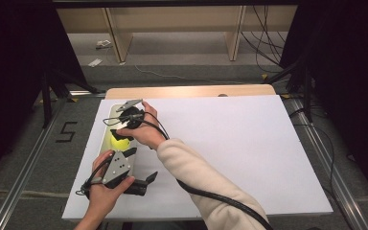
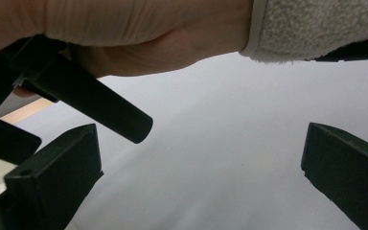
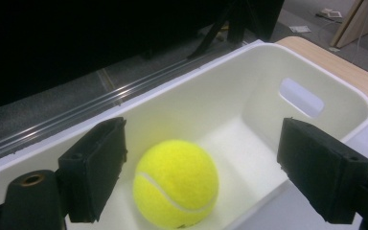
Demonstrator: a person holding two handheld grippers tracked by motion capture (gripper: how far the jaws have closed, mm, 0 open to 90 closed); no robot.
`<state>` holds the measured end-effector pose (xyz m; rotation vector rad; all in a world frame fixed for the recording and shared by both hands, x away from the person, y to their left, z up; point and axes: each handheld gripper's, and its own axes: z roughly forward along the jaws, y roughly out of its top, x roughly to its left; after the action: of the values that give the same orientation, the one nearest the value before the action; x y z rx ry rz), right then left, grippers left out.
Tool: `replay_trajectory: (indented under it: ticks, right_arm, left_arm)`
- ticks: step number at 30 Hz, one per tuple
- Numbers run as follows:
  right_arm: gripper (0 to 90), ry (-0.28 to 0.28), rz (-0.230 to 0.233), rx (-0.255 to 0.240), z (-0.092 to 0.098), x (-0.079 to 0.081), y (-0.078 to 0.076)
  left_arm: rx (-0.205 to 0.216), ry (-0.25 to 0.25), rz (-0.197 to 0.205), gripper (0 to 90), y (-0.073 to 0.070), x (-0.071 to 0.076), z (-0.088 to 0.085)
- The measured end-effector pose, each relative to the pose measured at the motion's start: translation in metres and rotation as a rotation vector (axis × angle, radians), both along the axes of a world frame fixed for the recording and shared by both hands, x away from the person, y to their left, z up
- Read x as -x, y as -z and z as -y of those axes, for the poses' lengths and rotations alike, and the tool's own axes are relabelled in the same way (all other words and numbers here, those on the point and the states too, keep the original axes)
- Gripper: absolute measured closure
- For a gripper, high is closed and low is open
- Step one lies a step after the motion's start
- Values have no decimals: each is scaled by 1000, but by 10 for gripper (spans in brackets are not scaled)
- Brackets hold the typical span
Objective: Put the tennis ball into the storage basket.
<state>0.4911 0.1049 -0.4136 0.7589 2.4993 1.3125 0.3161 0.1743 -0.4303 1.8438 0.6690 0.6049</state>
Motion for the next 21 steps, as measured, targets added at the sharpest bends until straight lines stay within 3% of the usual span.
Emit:
replay_trajectory:
  ticks: [8,21]
  right_arm:
    - [189,16,0,-40,13,4,-4]
    - [190,31,17,-39,35,9,-9]
  left_arm:
    - [-1,1,-1,0,0,0,0]
    - [-6,2,0,0,0,0,0]
